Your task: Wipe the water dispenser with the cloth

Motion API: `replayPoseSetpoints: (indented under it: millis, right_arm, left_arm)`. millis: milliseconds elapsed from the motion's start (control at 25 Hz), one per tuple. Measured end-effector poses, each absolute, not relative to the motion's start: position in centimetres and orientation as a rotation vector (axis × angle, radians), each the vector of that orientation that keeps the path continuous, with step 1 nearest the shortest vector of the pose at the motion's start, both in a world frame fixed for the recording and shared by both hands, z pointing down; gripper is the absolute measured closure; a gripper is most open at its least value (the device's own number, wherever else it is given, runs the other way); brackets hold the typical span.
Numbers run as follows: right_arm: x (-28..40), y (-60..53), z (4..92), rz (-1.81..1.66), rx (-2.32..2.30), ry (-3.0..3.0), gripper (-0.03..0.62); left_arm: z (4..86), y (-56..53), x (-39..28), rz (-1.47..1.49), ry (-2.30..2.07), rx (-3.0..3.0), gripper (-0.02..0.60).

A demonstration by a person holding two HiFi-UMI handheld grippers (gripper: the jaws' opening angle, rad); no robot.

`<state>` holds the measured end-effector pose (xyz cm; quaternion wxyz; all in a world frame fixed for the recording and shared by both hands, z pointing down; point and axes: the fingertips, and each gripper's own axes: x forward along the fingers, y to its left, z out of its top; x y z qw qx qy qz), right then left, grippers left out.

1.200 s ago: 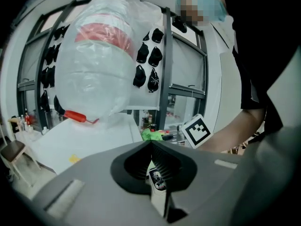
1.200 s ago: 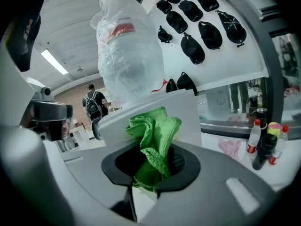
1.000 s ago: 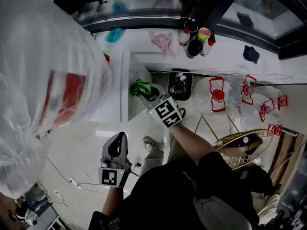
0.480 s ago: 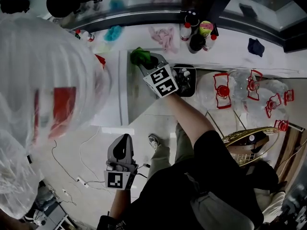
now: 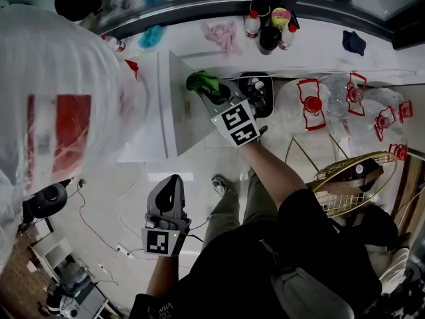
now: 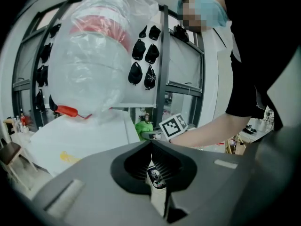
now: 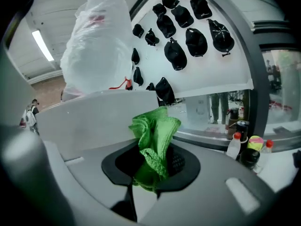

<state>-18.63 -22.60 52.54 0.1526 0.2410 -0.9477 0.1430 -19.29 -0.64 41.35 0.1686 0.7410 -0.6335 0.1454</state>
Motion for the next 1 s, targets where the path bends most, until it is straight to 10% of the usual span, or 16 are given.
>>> replayPoseSetpoints:
  millis: [520, 1000]
  right_arm:
    - [-16.1, -5.1, 55.2, 0.505, 0.554, -2.75, 0.502]
    - [-18.9, -11.5, 57.0, 0.497, 0.494, -2.722, 0.503]
  left_arm:
    - [42.8, 0.3, -18.4, 0.482, -1.659, 2.259, 0.58]
    - [43.3, -2.0, -17.9, 0.475, -1.723, 2.181, 0.58]
